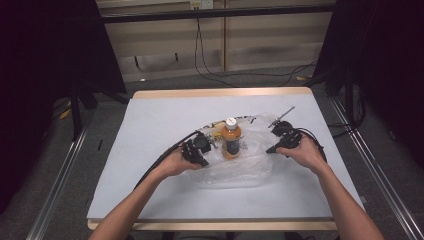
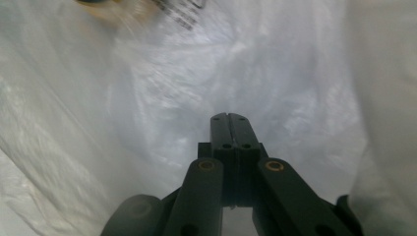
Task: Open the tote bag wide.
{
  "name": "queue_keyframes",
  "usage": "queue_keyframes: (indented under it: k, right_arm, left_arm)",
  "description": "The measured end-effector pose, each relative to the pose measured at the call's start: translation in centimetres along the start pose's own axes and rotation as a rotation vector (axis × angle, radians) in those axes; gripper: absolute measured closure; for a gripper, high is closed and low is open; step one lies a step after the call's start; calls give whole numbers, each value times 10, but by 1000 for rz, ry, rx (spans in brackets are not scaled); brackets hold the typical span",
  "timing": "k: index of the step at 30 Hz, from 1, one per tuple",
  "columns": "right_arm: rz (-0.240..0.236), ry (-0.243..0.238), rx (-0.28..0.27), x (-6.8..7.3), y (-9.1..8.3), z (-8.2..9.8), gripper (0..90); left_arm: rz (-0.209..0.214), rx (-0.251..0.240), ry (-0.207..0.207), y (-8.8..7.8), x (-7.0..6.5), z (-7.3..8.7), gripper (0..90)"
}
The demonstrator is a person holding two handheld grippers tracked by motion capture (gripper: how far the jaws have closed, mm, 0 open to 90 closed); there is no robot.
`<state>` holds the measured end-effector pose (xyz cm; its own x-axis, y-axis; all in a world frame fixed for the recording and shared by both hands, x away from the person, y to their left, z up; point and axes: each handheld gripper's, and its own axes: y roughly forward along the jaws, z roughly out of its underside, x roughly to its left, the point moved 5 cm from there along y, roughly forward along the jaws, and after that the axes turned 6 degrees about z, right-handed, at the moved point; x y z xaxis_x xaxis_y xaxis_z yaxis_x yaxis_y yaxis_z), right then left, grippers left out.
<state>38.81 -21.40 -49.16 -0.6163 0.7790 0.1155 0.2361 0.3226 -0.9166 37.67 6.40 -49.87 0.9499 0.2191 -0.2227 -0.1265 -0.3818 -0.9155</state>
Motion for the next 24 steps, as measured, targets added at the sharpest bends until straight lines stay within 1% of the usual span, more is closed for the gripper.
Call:
queue_keyframes:
  k: [1,2,3,4,5,6,7,8,9,10,11,12,13,14,15,16,17,18,19,20,21,22,23,24]
  right_arm:
    - [9,18,0,-6,-1,2,900]
    - [9,18,0,-6,-1,2,900]
    - [15,28,-1,-9,-1,3,900]
    - [37,32,12,-15,-1,6,900]
    - [37,32,12,-15,-1,6,900]
    - [53,32,16,-17,-1,8,900]
    - [51,41,13,-19,0,9,900]
    - [69,36,10,-20,1,9,900]
    - [80,28,18,-19,3,8,900]
    - [80,28,18,-19,3,8,900]
    - [80,27,18,-19,4,7,900]
    - [69,28,18,-17,6,6,900]
    - [57,28,8,-16,8,3,900]
    - [53,38,1,-15,9,2,900]
    - [53,38,1,-15,9,2,900]
    - [53,27,-12,-15,9,0,900]
    - [50,34,-18,-14,9,0,900]
    - [49,32,-29,-13,8,-1,900]
    - [45,32,-42,-12,7,-2,900]
    - [49,36,-54,-11,4,-2,900]
    - [47,28,-84,-9,0,-2,900]
    - [47,28,-84,-9,0,-2,900]
    - [48,28,-97,-7,-3,-3,900]
    - [40,25,-110,-5,-6,-3,900]
  left_arm:
    - [5,7,-2,-1,-3,4,900]
    - [6,17,8,-3,-5,8,900]
    - [3,21,15,-4,-7,11,900]
    - [8,22,10,-4,-8,15,900]
    - [8,29,13,-6,-9,18,900]
    - [9,22,-2,-7,-10,21,900]
    - [9,38,21,-10,-8,25,900]
    - [20,19,5,-9,-7,25,900]
    - [25,17,-1,-10,-6,25,900]
    - [30,5,-10,-9,-4,25,900]
    - [33,-2,-8,-10,-1,24,900]
    - [28,-13,-5,-10,3,21,900]
    - [28,-42,-22,-9,8,15,900]
    - [28,-42,-22,-9,8,15,900]
    - [25,-54,-28,-8,10,11,900]
    - [15,-68,-29,-8,12,7,900]
    - [11,-88,-24,-8,14,3,900]
    - [16,-102,-19,-9,16,0,900]
    - [21,-142,-43,-9,16,-3,900]
    - [25,-153,-38,-10,17,-5,900]
    - [31,-176,-37,-10,17,-6,900]
    - [29,-193,-42,-11,17,-7,900]
    - [31,-202,-44,-12,16,-6,900]
    - [36,-221,-44,-13,14,-6,900]
